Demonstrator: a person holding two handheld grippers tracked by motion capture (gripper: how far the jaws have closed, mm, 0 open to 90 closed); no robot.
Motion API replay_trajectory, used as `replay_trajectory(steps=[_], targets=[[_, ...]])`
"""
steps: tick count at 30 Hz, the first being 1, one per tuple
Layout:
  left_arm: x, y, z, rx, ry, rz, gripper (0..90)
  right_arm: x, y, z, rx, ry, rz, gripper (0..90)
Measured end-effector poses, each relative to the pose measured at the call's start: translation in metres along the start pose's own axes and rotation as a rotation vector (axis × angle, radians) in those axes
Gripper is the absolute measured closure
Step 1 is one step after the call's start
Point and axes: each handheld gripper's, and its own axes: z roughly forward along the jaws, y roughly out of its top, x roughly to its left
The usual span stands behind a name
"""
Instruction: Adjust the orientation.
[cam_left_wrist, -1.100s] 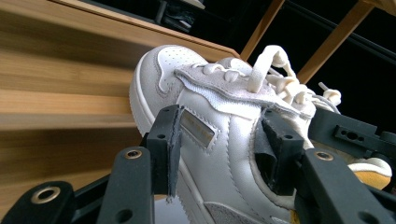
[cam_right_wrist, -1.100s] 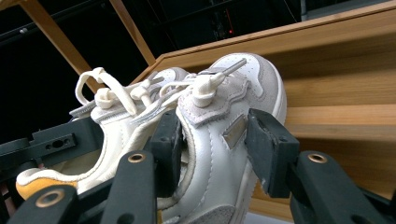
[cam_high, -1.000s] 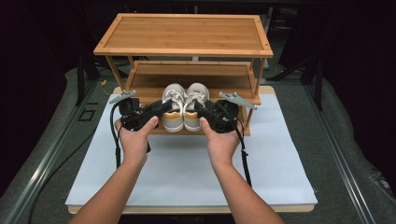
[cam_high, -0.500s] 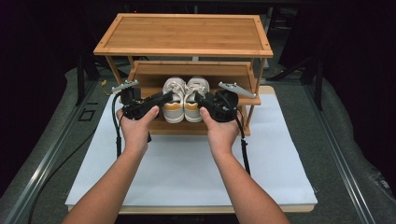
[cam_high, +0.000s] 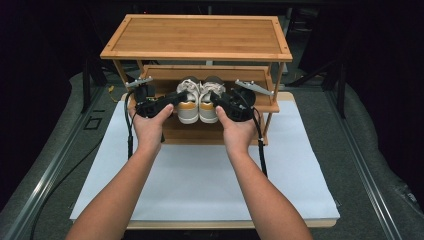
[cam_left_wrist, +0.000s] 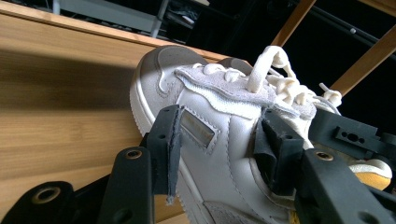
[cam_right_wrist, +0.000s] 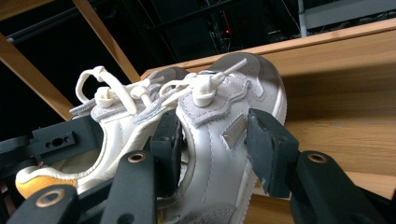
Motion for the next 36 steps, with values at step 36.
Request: replay_trajectory(steps=[36], targets=[[0.022, 0.007, 0.03, 0.024, 0.01, -0.069, 53.6, -0.018, 0.01, 0.032, 0.067, -0.011, 0.062, 54.7]])
